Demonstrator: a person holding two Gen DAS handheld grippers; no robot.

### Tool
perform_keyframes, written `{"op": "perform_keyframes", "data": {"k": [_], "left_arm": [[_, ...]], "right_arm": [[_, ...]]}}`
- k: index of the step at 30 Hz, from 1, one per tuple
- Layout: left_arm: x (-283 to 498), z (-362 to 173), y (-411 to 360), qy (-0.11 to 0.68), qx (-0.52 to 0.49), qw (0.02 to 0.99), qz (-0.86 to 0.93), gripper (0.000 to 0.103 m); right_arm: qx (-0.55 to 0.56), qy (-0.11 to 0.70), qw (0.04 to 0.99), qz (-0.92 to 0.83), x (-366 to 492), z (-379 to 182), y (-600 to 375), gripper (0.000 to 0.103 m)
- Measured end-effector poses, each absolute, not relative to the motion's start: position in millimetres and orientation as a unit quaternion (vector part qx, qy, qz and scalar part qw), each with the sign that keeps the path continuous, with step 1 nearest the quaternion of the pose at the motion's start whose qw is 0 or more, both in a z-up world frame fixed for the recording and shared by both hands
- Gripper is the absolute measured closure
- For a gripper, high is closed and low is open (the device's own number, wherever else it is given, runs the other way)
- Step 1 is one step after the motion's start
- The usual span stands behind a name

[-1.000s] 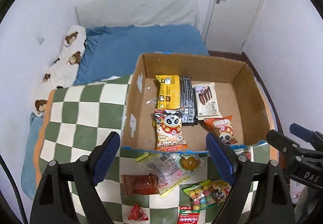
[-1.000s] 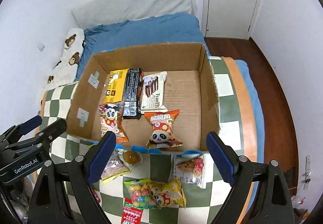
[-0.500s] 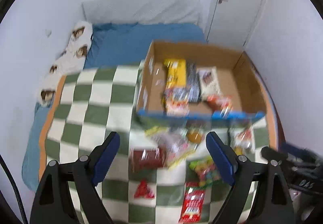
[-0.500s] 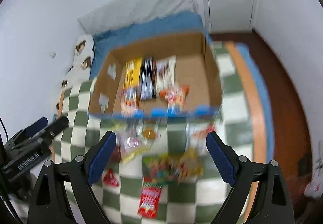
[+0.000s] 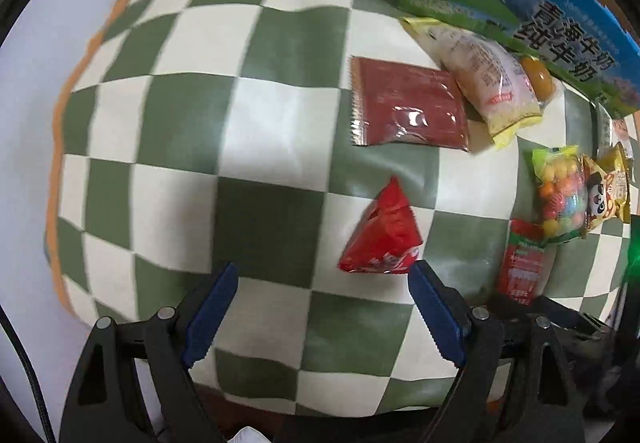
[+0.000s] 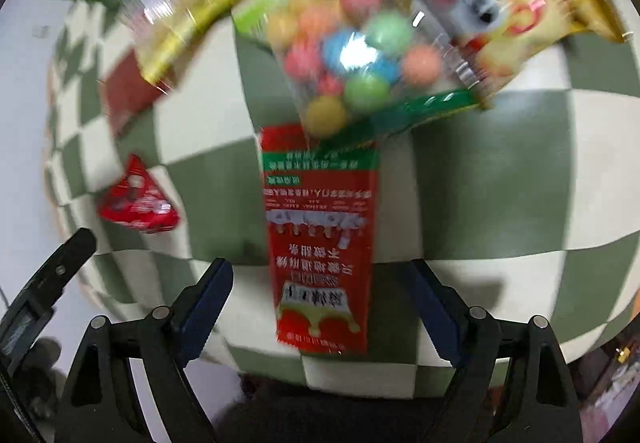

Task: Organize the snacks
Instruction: 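Grasp the small red triangular packet with the left tool while the right grasps the red spicy-strip packet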

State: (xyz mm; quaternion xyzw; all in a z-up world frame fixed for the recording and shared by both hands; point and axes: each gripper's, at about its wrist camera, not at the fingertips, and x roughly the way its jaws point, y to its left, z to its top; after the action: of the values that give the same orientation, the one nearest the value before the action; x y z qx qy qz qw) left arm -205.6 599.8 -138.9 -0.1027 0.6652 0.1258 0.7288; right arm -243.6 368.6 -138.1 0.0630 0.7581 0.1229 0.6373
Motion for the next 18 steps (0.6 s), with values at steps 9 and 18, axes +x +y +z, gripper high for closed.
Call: {"op": "perform_keyframes", "data": {"k": [9, 18], "left_arm": [[-186.9, -177.2, 583.0, 0.675, -0.149, 0.720, 0.058, 0.038], [-207.1, -193.9, 575.4, 0.682, -0.151, 0.714, 0.055, 0.067]], "right_arm": [[-0.023, 0.713, 0.693, 0.102, -260.4, -130.6, 372.4, 0.056], [-0.041, 0.718, 0.687, 0.101, -261.5, -135.4, 368.8, 0.050]]}}
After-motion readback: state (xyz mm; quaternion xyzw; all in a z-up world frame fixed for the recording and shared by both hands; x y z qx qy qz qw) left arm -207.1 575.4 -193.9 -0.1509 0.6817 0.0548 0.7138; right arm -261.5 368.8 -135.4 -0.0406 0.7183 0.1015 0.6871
